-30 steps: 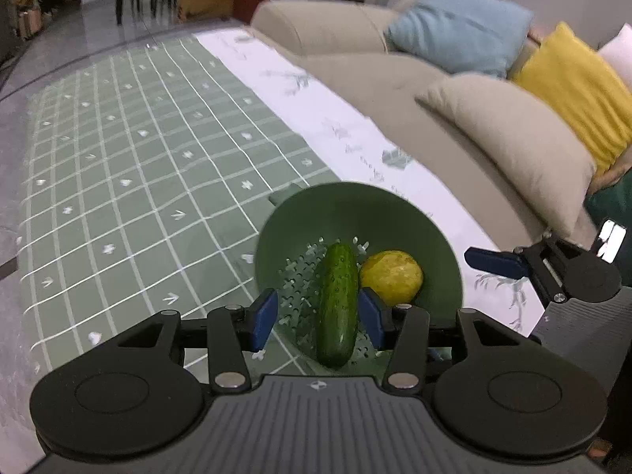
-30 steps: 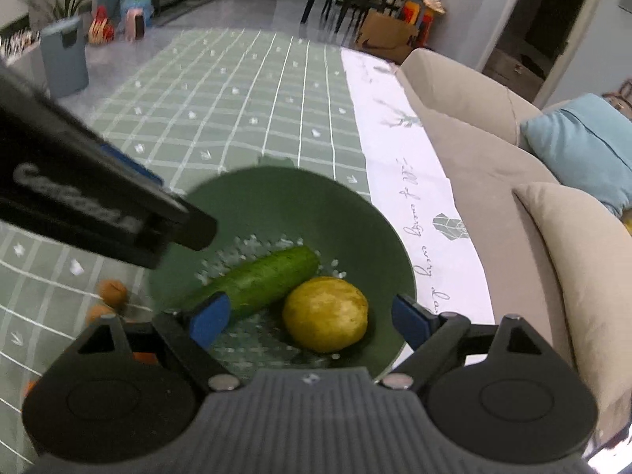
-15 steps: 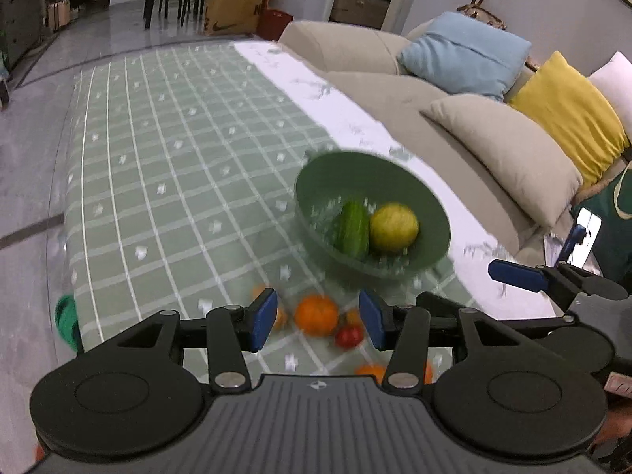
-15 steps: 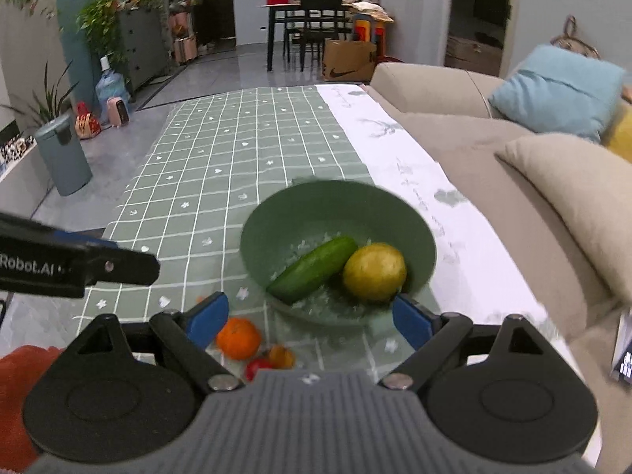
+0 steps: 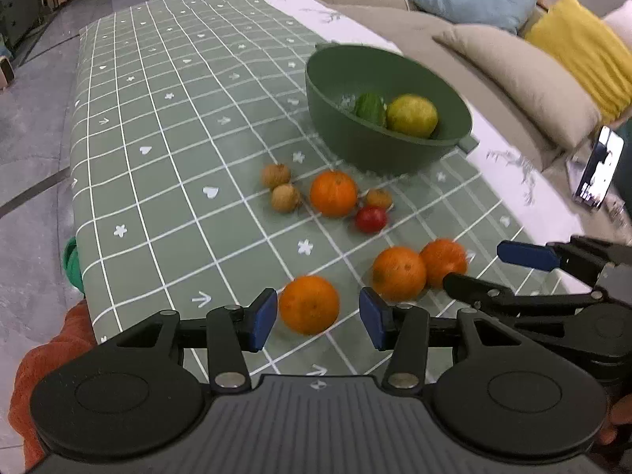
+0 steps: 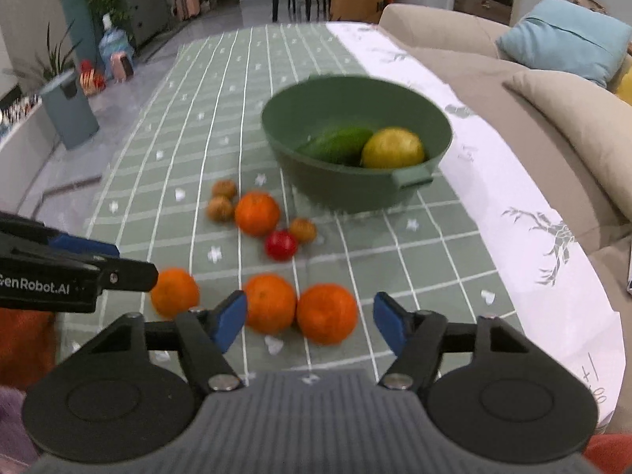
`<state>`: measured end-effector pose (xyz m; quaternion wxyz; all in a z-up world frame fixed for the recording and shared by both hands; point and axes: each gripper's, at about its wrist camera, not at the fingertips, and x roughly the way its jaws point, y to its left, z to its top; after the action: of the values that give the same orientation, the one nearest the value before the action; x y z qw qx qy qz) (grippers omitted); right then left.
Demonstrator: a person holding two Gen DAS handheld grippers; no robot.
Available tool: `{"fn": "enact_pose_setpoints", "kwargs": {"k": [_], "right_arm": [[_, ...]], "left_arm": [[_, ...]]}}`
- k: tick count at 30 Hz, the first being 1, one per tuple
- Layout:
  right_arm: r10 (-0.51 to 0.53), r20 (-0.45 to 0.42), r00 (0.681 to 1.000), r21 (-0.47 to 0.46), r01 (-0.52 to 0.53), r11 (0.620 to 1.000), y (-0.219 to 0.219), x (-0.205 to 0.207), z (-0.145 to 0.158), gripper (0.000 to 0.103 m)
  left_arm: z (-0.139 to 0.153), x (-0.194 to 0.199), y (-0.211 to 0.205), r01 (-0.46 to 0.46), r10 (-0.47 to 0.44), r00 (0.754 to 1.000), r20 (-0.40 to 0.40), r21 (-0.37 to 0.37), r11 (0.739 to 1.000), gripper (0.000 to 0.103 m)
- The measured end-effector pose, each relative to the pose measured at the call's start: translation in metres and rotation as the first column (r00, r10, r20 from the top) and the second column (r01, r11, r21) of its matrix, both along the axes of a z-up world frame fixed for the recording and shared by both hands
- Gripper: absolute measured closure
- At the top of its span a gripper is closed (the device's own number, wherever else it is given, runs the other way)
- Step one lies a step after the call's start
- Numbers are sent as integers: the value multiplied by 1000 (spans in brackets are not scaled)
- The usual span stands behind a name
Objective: Organize fruits
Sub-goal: 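Withdraw both tools and move them toward the oranges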
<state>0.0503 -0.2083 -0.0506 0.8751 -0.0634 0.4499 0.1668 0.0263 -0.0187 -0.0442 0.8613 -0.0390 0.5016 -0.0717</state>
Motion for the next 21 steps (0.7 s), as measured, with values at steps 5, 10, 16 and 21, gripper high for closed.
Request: {"fn": "enact_pose_setpoints", "kwargs": {"k": [5,10,16,21], "right_arm": [[36,-1,999,-57,-36,998,0,1,-13,48],[74,1,997,-100,-73,992,4,3,-23,52],[117,12,993,-142,-114,983,10,6,-32,53],[129,20,991,-167,-124,978,12,11,-39,56]], "left_arm": [[-14,1,-2,6,-6,1000,-24,17,1000,46],[-25,5,-6,11,-10,999,-48,30,999,46],[-37,9,-14,31,-26,998,-60,79,996,46],[-44,13,-16,37,-31,997,-73,88,995,46]]}}
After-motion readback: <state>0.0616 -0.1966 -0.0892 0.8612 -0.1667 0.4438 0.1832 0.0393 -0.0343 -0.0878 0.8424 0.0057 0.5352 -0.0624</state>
